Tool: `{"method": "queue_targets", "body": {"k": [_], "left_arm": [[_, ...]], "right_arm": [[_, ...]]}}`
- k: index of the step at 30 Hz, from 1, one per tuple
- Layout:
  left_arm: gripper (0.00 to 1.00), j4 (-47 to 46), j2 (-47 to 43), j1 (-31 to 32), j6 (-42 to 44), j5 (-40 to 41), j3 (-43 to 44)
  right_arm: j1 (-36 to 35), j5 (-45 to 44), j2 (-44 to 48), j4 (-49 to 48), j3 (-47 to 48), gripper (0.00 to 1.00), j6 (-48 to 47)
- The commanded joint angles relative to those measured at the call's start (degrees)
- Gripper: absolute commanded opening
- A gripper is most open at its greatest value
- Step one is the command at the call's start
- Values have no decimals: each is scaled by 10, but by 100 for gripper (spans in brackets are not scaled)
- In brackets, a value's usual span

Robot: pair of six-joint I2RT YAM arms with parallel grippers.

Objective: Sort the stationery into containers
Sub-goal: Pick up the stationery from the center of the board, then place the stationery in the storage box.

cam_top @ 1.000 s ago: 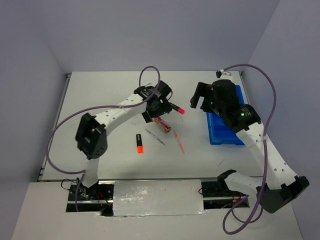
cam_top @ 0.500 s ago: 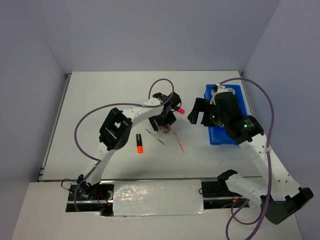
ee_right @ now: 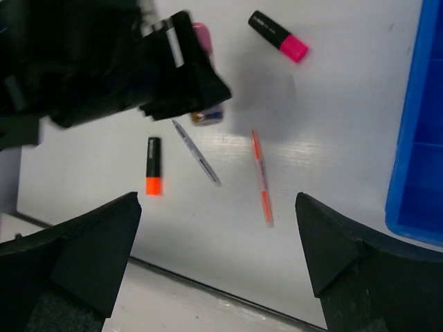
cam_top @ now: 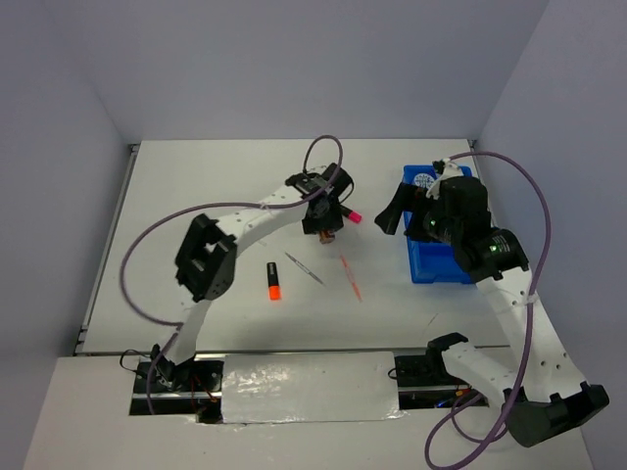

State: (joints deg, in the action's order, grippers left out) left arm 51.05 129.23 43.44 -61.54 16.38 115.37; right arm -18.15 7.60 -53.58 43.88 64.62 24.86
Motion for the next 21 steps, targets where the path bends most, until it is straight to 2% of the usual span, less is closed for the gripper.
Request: {"method": "queue_targets", "body": {"k": [1, 2, 3, 4, 5, 8, 13, 17, 21], "left_arm": [[0, -149, -203, 2, 222, -62, -127], [0, -270, -293, 2, 260, -108, -185], [0, -323, -334, 2, 319, -151, -286], [0, -364, -367, 3, 337, -235, -325], [0, -425, -425, 2, 362, -275, -381], [0, -486, -494, 2, 374, -371, -441], [0, -505, -518, 1, 381, -467, -452], [0, -506, -520, 1, 382, -498, -437], [0, -505, -515, -4, 386, -493, -422]], "right_arm": [[22, 31, 7, -61, 60, 100, 22], [22, 43, 4, -78, 64, 100, 31], [23, 52, 1, -93, 66, 100, 43], [25, 72, -6, -121, 70, 100, 69], [25, 84, -8, -143, 69, 100, 83], [15, 149, -20, -234, 53, 100, 148], [-57, 135, -72, -255, 80, 100, 158], [-87, 113, -83, -266, 68, 99, 168], [-111, 120, -82, -293, 41, 90, 195]]}}
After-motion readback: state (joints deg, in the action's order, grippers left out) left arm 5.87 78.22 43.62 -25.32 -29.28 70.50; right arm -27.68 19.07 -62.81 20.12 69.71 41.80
